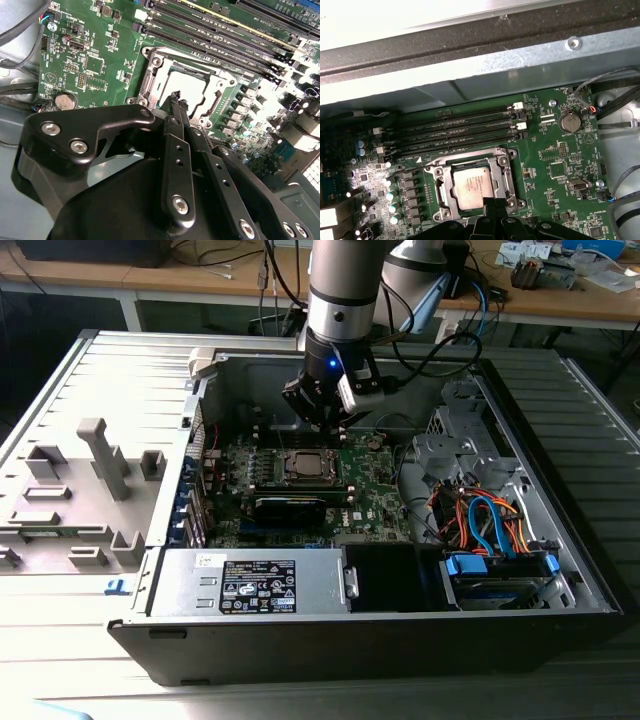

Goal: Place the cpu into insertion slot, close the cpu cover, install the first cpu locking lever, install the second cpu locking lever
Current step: 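Install the first cpu locking lever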

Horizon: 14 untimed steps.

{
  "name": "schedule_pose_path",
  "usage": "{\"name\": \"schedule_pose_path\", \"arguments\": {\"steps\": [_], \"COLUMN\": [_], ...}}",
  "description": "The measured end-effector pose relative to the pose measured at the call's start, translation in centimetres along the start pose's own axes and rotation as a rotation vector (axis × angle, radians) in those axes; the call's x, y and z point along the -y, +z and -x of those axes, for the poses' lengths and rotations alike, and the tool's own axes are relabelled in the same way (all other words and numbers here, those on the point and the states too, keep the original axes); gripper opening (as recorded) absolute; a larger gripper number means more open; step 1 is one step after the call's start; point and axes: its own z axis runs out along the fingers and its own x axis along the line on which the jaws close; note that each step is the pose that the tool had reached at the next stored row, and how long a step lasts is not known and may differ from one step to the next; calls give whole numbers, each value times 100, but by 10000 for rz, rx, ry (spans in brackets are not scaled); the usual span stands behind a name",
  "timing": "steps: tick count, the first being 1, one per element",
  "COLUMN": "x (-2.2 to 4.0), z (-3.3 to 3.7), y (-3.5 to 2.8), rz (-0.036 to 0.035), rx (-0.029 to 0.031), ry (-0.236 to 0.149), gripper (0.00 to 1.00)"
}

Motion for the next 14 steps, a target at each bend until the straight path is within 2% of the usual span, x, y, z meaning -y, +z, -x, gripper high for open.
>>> {"name": "schedule_pose_path", "arguments": {"steps": [14], "x": [0], "z": [0], "y": [0], "rz": [-4], "rx": [6], "ry": [-216], "gripper": [11]}}
